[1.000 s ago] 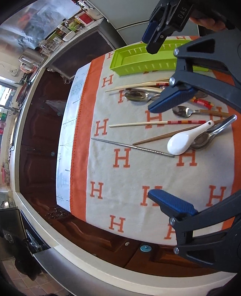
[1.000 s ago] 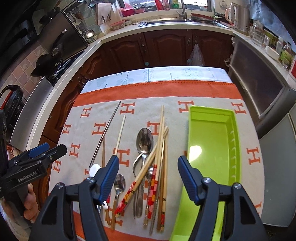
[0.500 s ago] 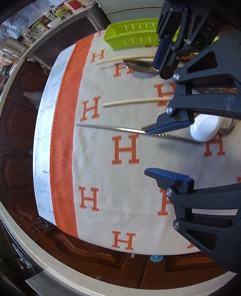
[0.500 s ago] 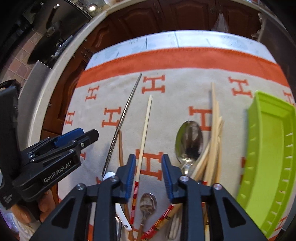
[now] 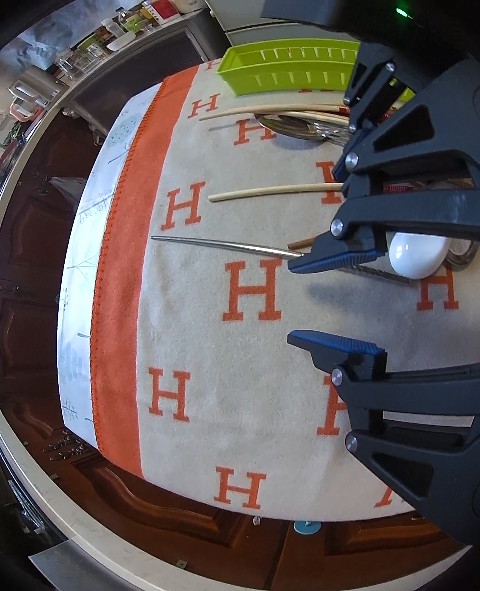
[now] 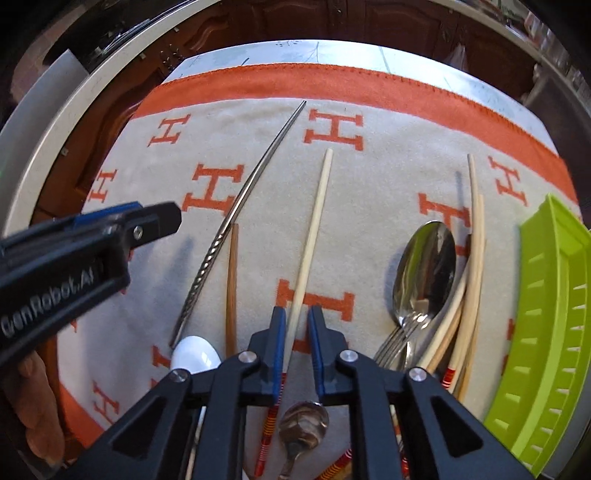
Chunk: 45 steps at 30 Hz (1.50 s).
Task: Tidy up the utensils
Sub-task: 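Grasp a plain wooden chopstick with the right tool while the left tool grasps the steel chopstick, then carry both chopsticks over the green tray and open both tools to drop them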
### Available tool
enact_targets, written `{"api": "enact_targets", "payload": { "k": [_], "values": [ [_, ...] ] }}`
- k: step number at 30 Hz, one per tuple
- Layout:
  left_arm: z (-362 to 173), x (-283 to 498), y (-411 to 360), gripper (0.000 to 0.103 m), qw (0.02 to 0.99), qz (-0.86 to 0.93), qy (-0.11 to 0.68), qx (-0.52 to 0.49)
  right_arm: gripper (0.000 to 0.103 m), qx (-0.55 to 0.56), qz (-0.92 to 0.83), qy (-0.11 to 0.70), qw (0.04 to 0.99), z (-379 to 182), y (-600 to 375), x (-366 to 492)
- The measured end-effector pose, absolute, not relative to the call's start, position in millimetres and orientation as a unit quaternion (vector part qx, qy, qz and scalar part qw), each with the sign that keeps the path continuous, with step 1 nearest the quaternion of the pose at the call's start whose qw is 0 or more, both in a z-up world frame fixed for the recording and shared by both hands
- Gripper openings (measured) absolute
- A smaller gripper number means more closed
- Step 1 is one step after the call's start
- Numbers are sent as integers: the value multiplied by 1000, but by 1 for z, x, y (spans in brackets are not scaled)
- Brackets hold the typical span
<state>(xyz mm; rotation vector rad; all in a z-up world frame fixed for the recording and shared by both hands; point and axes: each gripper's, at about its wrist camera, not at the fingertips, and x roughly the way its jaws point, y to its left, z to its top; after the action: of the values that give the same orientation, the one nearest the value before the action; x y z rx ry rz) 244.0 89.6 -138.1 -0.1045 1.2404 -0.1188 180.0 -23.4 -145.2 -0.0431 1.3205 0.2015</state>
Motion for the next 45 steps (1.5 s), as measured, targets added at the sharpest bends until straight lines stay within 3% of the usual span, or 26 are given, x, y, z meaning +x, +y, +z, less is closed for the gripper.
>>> {"api": "enact_targets", "payload": {
  "k": [14,22,32,35,45],
  "values": [
    [-148,255,66,29,805,-81,586,-41,5,141,96,582,795,-124,-91,190],
    [-162,260,58,14,790,-80,607,-27,5,179,103,556,805,-102,-108,194],
    [-168,263,50,13,796,-69,601,-21,5,197,114,545,807,-93,-116,185],
    [-168,264,48,5,802,-57,594,-22,5,205,116,540,808,-89,-122,181],
    [-123,242,51,3,814,-65,573,-66,5,248,120,523,806,-63,-165,159]
  ]
}}
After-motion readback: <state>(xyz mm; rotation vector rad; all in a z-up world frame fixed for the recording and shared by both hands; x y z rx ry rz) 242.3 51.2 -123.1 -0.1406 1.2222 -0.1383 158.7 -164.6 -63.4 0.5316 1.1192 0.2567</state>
